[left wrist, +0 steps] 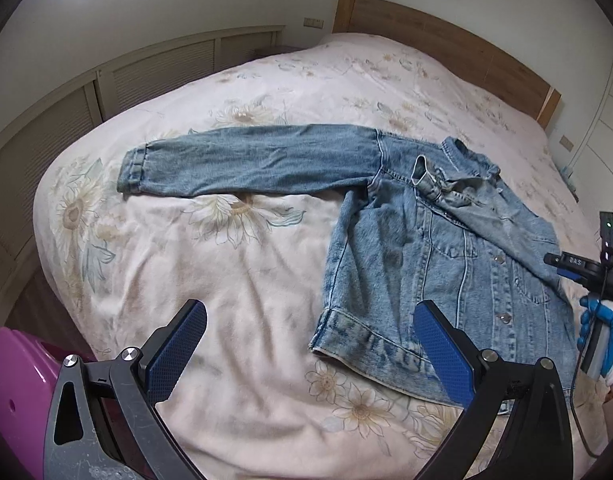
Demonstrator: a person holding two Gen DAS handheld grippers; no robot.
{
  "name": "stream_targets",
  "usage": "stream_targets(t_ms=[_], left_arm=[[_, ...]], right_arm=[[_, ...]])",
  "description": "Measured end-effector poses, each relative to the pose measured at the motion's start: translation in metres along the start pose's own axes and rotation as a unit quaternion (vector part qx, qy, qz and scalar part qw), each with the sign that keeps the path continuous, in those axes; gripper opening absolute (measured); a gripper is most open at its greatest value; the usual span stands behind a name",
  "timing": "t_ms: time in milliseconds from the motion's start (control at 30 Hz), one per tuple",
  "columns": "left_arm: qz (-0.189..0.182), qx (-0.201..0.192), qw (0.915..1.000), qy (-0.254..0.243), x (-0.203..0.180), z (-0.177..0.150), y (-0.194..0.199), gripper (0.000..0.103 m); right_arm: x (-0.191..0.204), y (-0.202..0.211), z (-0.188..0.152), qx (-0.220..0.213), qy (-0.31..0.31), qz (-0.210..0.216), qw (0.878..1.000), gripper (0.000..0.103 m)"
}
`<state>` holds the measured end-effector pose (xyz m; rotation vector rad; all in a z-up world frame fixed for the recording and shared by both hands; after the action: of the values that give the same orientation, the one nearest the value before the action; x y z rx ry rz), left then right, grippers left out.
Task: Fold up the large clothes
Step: 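Move the left tool to the other sleeve cuff and grasp it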
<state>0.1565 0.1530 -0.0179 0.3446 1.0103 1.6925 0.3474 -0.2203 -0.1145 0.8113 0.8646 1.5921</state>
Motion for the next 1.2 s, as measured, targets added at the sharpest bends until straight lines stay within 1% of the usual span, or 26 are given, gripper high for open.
stream_targets(t_ms=[167, 333, 533, 633, 700, 833, 933, 1067, 1200], left_arm=[[-0.010, -0.002, 0.9999, 0.014, 0.010, -0.004, 0.019, 0.102], [-0.023, -0.001, 0.9988, 0.043, 0.030, -0.014, 0.033, 0.102], [-0.031, 0.003, 0.9961, 0.083, 0.061, -0.018, 0.034, 0.102], [-0.047, 0.009, 0.9931, 0.107, 0.074, -0.015, 0.028, 0.102], [-0.063, 0.017, 0.9907, 0.120, 0.079, -0.012, 0.022, 0.102], [-0.069, 0.025, 0.9877, 0.138, 0.091, -0.003, 0.007, 0.102], [-0.071, 0.031, 0.9847, 0.156, 0.101, 0.009, -0.007, 0.102], [-0.059, 0.024, 0.9846, 0.163, 0.116, 0.035, -0.028, 0.102], [-0.050, 0.013, 0.9812, 0.186, 0.136, 0.069, -0.055, 0.102]], right_arm=[[-0.004, 0.052, -0.018, -0.027, -0.003, 0.001, 1.000, 0.055], [-0.012, 0.103, -0.051, -0.043, -0.001, -0.003, 0.999, 0.055], [-0.018, 0.148, -0.092, -0.052, -0.002, -0.012, 0.999, 0.055], [-0.024, 0.164, -0.112, -0.053, -0.005, -0.021, 0.998, 0.055], [-0.029, 0.171, -0.122, -0.050, -0.011, -0.026, 0.998, 0.055], [-0.041, 0.175, -0.134, -0.039, -0.032, -0.029, 0.998, 0.055], [-0.048, 0.176, -0.135, -0.034, -0.038, -0.041, 0.998, 0.055], [-0.052, 0.173, -0.133, -0.029, -0.048, -0.049, 0.997, 0.055], [-0.049, 0.160, -0.134, -0.011, -0.044, -0.056, 0.997, 0.055]])
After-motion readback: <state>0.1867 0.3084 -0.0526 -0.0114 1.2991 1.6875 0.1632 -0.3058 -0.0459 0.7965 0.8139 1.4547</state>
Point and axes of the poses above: each gripper's, at about its wrist camera, not at the fingertips, and y roughly against the way its jaws point, x to its left, z to its top, the point moved 9 cm from there along -y, roughly the way its jaws point, and after that the axes turned 9 degrees about y, right-handed, at the moved point
